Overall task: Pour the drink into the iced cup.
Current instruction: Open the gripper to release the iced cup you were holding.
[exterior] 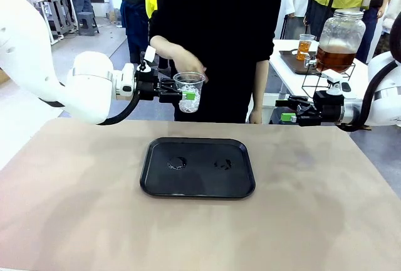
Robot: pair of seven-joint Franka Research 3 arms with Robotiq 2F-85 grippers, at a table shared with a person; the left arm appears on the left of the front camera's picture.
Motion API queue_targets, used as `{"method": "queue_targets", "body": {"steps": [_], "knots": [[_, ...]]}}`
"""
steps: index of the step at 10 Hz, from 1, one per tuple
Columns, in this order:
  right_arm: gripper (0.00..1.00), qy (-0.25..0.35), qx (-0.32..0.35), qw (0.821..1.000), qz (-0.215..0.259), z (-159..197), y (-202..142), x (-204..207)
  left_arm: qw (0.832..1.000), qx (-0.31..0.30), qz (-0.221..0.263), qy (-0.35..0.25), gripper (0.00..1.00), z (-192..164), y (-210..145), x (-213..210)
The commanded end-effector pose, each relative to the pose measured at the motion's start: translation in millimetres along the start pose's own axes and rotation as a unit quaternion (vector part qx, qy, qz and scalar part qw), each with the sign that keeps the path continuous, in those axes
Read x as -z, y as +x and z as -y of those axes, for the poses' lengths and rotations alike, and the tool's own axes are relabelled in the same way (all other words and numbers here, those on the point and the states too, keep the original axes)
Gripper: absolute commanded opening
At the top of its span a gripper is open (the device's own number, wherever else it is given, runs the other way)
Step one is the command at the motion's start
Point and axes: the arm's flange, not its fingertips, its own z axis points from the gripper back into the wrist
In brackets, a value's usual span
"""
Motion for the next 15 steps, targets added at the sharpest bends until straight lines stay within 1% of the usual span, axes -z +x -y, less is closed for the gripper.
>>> {"method": "queue_targets", "body": {"steps": [1, 15], "knots": [[1.00, 0.007, 0.006, 1.000, -0.002, 0.3, 3.4, -0.9, 1.000, 0.007, 0.001, 0.000, 0.70, 2.3, 3.3, 0.6], [1.00, 0.007, 0.006, 1.000, -0.002, 0.3, 3.4, -0.9, 1.000, 0.007, 0.001, 0.000, 0.70, 2.3, 3.3, 0.6]]}}
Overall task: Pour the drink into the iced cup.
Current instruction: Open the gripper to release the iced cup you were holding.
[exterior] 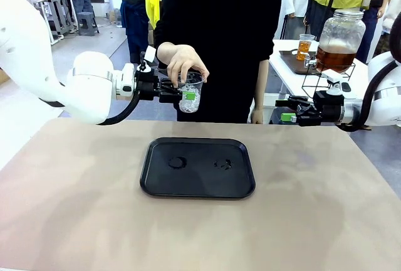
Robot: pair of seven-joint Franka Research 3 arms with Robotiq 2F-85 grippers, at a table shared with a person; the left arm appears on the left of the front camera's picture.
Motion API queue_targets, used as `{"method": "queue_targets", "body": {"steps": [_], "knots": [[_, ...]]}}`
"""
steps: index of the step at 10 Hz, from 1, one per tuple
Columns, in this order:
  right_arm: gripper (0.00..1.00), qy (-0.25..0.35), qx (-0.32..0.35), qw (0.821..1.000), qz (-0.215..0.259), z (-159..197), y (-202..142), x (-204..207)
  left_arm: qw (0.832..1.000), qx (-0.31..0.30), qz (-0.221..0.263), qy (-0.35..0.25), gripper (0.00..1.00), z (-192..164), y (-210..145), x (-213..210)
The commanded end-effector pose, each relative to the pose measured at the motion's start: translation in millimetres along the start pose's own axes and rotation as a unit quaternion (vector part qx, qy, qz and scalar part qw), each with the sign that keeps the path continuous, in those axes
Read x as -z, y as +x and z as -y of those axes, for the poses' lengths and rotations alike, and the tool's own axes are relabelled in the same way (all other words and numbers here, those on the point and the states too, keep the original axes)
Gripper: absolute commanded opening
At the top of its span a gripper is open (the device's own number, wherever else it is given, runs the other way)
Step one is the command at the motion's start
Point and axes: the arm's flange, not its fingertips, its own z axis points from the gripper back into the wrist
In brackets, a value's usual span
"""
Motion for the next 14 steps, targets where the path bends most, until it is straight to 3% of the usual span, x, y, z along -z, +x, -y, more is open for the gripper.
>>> {"method": "queue_targets", "body": {"steps": [1, 8, 9, 10, 11, 14], "knots": [[1.00, 0.007, 0.006, 1.000, -0.002, 0, 3, -1, 1.000, 0.007, 0.001, 0.000, 0.70, 2, 3, 0], [1.00, 0.007, 0.006, 1.000, -0.002, 0, 3, -1, 1.000, 0.007, 0.001, 0.000, 0.70, 2, 3, 0], [1.00, 0.007, 0.006, 1.000, -0.002, 0, 3, -1, 1.000, 0.000, 0.000, 0.000, 0.75, 0, 1, 0], [1.00, 0.007, 0.006, 1.000, -0.002, 0, 3, -1, 1.000, -0.002, -0.003, 0.007, 0.95, -1, 0, 0], [1.00, 0.007, 0.006, 1.000, -0.002, 0, 3, -1, 1.000, -0.003, 0.001, 0.006, 1.00, -1, -1, -3], [1.00, 0.007, 0.006, 1.000, -0.002, 0, 3, -1, 1.000, -0.013, 0.008, 0.013, 1.00, 4, -9, -25]]}}
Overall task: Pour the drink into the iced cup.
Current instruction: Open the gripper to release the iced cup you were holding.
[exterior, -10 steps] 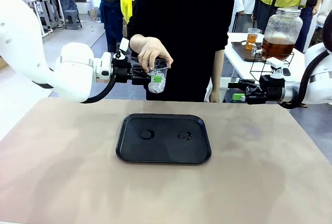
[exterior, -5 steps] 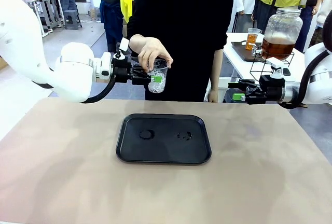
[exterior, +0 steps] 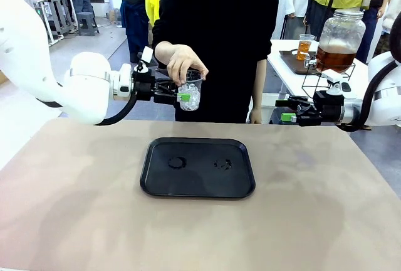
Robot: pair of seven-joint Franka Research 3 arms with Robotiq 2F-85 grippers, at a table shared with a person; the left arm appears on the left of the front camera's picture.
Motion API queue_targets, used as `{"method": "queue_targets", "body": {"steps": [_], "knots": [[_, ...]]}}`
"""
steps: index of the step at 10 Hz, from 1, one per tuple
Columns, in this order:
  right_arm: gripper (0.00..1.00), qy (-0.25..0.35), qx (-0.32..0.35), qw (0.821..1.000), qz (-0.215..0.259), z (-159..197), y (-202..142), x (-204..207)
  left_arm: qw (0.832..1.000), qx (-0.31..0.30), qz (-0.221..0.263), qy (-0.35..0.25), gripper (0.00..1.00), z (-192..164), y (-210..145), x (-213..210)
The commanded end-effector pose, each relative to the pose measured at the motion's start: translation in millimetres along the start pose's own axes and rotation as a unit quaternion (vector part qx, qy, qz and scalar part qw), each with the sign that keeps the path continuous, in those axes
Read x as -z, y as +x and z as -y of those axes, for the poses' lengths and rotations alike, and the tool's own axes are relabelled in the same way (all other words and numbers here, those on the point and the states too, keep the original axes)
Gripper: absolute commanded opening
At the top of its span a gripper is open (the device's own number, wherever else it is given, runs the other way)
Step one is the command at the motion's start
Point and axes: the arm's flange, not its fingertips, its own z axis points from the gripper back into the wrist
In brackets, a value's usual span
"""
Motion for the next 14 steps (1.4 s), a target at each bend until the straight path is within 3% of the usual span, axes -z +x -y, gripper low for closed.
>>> {"method": "queue_targets", "body": {"steps": [1, 4, 8, 14], "knots": [[1.00, 0.007, 0.006, 1.000, -0.002, 0, 3, -1, 1.000, -0.011, 0.006, 0.008, 1.00, 12, -10, -26], [1.00, 0.007, 0.006, 1.000, -0.002, 0, 3, -1, 1.000, -0.020, 0.009, 0.007, 1.00, 32, -43, -79], [1.00, 0.007, 0.006, 1.000, -0.002, 0, 3, -1, 1.000, 0.011, 0.013, -0.026, 1.00, 54, -76, -126], [1.00, 0.007, 0.006, 1.000, -0.002, 0, 3, -1, 1.000, -0.003, 0.012, -0.020, 1.00, 51, -80, -128]]}}
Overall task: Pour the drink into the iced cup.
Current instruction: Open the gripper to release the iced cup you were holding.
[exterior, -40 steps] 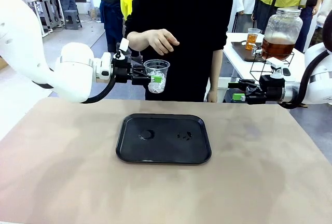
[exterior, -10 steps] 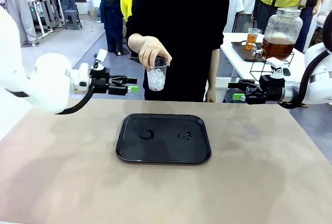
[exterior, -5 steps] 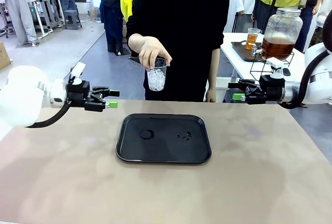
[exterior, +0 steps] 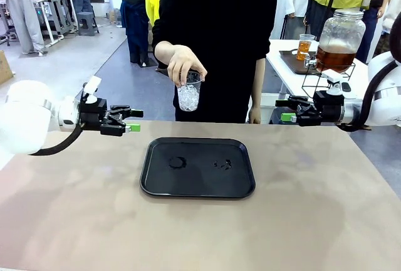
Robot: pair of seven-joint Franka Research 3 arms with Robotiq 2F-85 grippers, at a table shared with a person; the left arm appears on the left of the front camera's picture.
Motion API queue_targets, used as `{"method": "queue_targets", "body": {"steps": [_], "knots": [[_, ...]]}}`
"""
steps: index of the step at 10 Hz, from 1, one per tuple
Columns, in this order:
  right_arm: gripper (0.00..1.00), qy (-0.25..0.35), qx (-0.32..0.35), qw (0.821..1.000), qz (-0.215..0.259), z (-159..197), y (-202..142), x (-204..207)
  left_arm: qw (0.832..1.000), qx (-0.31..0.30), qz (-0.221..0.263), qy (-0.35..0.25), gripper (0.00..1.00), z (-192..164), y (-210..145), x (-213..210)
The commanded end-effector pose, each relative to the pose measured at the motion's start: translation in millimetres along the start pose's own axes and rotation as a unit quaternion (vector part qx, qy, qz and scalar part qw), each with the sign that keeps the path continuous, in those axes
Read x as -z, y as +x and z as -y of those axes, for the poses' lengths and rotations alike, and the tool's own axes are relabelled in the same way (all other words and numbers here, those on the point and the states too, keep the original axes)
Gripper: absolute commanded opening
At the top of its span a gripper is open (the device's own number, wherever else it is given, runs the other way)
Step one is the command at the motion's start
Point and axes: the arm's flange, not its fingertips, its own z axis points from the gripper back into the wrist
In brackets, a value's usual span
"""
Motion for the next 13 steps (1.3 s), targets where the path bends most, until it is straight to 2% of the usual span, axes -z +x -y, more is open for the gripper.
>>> {"method": "queue_targets", "body": {"steps": [1, 13], "knots": [[1.00, 0.007, 0.006, 1.000, -0.002, 0.3, 3.5, -0.7, 1.000, -0.003, -0.003, 0.002, 1.00, -0.5, 1.9, 1.5], [1.00, 0.007, 0.006, 1.000, -0.002, 0.3, 3.5, -0.7, 1.000, -0.003, -0.003, 0.002, 1.00, -0.5, 1.9, 1.5]]}}
